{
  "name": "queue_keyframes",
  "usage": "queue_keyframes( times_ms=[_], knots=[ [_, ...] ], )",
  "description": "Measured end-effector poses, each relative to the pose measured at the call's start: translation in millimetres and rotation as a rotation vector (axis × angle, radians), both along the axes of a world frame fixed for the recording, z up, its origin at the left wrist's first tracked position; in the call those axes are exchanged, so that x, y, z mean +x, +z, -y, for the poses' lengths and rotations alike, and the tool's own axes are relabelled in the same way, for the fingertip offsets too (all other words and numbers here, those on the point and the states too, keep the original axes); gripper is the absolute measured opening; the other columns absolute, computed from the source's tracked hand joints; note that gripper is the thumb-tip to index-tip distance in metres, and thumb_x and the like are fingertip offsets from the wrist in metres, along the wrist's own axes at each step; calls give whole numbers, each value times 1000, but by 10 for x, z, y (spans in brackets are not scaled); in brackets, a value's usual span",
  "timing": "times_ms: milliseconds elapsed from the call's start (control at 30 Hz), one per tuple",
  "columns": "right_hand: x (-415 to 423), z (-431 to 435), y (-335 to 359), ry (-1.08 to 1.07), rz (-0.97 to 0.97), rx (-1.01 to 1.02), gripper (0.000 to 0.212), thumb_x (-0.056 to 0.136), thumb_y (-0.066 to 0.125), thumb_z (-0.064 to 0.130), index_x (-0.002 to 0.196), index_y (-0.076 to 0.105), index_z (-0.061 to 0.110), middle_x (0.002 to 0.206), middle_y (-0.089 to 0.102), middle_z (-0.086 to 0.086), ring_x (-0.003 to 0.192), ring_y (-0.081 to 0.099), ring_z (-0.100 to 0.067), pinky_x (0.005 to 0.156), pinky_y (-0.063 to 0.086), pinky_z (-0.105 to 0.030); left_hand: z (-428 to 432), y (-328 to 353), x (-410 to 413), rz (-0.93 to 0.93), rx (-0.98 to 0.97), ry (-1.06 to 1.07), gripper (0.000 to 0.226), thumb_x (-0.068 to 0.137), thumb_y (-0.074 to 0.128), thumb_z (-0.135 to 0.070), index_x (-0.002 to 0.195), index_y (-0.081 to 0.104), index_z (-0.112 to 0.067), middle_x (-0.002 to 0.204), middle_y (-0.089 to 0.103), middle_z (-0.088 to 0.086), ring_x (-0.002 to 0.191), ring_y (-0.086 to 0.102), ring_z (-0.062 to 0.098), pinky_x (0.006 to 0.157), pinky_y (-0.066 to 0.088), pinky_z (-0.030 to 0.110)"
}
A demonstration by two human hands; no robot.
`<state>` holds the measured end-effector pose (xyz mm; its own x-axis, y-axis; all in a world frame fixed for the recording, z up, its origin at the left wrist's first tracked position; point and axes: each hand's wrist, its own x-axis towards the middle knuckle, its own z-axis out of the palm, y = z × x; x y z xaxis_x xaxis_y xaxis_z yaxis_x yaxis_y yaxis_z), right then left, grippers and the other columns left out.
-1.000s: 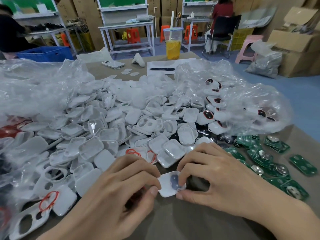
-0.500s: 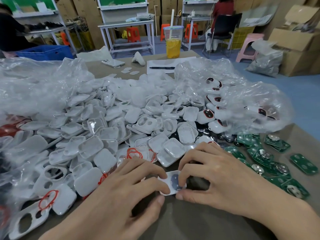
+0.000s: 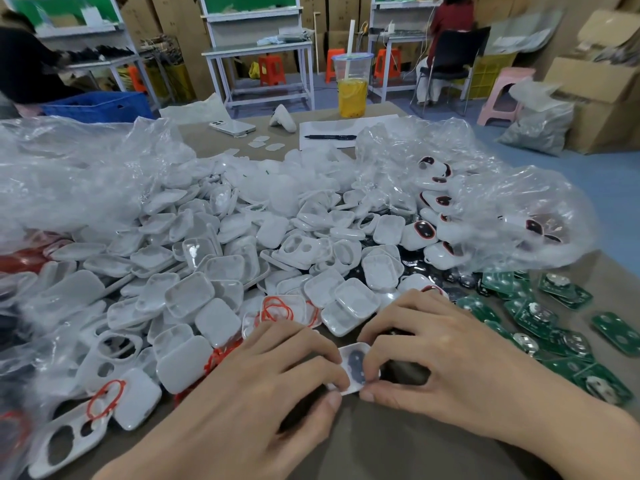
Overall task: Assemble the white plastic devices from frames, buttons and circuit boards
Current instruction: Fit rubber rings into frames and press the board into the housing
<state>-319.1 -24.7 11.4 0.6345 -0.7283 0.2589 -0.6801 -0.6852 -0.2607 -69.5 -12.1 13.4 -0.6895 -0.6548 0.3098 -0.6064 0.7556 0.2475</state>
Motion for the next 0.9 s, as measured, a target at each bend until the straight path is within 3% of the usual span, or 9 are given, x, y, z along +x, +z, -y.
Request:
queue_keyframes(
  times_ms=[400,900],
  knots=[
    [4,-15,-11,-5,-11,0,19,94,55,61,88,62,43,115,57,25,110,50,-1,90,47,-26,1,-7,-2,-7,-39,1,16,98,53,-36,97,69,-33,108,60,-20,106,54,4,98,40,30],
    [-4,12,-42,5,18,16,16,91,58,62,99,58,48,110,56,29,108,49,1,91,47,-28,-9,1,-10,-22,-31,9,21,103,46,-36,105,67,-30,114,59,-21,110,52,6,94,43,29]
  ],
)
